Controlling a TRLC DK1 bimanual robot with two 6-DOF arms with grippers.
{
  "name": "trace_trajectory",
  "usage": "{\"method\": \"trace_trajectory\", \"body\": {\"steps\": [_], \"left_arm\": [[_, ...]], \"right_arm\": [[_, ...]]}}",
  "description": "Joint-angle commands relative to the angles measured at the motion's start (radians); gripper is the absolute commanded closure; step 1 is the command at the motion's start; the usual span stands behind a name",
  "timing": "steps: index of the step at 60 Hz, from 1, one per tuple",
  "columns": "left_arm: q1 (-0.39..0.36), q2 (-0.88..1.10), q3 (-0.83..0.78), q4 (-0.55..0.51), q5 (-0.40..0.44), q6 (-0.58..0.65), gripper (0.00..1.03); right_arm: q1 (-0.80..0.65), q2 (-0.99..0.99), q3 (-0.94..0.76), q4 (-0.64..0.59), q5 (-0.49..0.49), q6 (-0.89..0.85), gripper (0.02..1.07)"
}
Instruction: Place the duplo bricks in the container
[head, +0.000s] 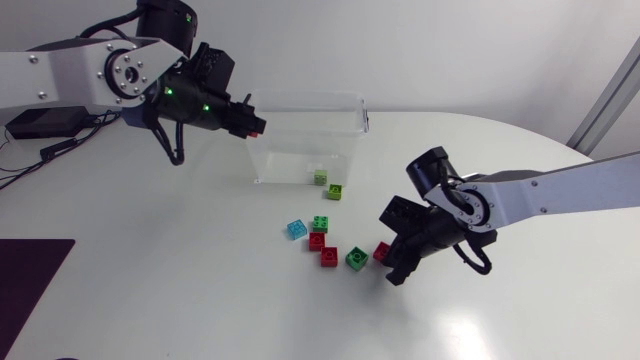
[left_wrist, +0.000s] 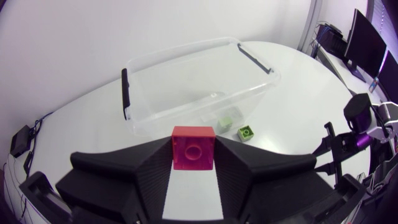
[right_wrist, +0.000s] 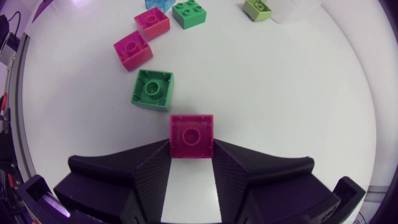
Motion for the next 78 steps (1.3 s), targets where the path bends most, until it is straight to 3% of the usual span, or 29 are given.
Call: {"method": "trace_trajectory", "body": {"steps": [1, 19, 33, 38, 45, 55, 66, 78], "left_arm": [[0.005, 0.055, 0.073, 0.035, -0.001, -0.037, 0.75], [0.018, 0.231, 0.227, 0.127, -0.014, -0.062, 0.75], [0.031, 0.354, 0.309, 0.186, -0.047, -0.062, 0.72], [0.031, 0.392, 0.342, 0.202, -0.066, -0.059, 0.61], [0.029, 0.426, 0.368, 0.198, -0.069, -0.055, 0.36], [0.031, 0.360, 0.302, 0.238, -0.069, -0.052, 0.21], [0.031, 0.219, 0.190, 0.267, -0.067, -0.036, 0.17], [-0.005, 0.047, 0.041, 0.187, -0.021, 0.017, 0.17]], "right_arm": [[0.001, -0.059, -0.004, -0.041, 0.010, -0.014, 0.79], [0.044, -0.177, 0.090, -0.164, 0.046, 0.038, 0.79], [0.051, -0.180, 0.192, -0.193, 0.049, 0.079, 0.79], [0.051, -0.176, 0.234, -0.193, 0.053, 0.093, 0.79], [0.042, -0.159, 0.300, -0.193, 0.056, 0.116, 0.79], [0.034, -0.113, 0.412, -0.193, 0.056, 0.150, 0.79], [0.030, -0.035, 0.536, -0.181, 0.056, 0.191, 0.79], [0.011, 0.082, 0.656, -0.153, 0.055, 0.224, 0.79]]}}
